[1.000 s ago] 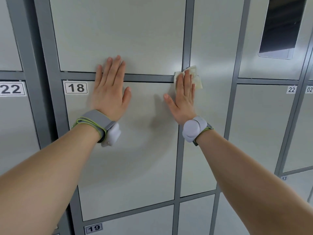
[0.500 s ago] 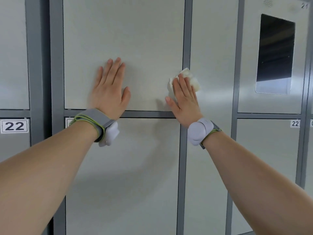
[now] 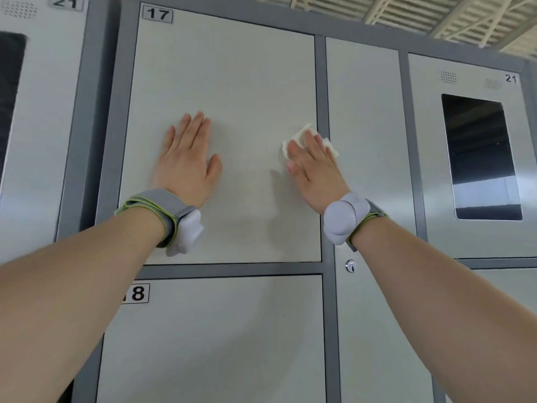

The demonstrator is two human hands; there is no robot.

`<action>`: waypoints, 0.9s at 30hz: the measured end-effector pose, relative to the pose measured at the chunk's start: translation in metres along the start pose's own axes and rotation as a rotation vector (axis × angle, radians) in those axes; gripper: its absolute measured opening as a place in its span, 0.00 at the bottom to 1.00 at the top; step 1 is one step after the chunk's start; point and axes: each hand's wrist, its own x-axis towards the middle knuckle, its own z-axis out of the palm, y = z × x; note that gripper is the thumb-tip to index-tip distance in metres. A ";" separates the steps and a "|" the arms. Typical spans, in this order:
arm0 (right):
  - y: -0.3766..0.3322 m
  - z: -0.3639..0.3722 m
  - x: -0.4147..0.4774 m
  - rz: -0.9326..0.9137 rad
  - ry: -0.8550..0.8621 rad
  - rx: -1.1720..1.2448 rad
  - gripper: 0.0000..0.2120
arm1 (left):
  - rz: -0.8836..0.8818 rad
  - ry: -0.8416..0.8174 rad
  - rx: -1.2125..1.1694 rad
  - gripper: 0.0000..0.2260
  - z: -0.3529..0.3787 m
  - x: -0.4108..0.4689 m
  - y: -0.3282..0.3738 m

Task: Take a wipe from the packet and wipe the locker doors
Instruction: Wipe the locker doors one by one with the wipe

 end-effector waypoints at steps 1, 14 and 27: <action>-0.001 -0.002 0.007 -0.032 0.035 0.004 0.22 | -0.001 0.007 0.007 0.31 -0.001 0.005 -0.002; -0.002 -0.018 0.073 0.083 0.146 0.079 0.33 | 0.052 0.025 0.117 0.32 -0.012 0.064 -0.024; 0.006 -0.040 0.121 0.007 0.247 -0.204 0.26 | 0.025 0.065 0.206 0.33 -0.015 0.109 -0.038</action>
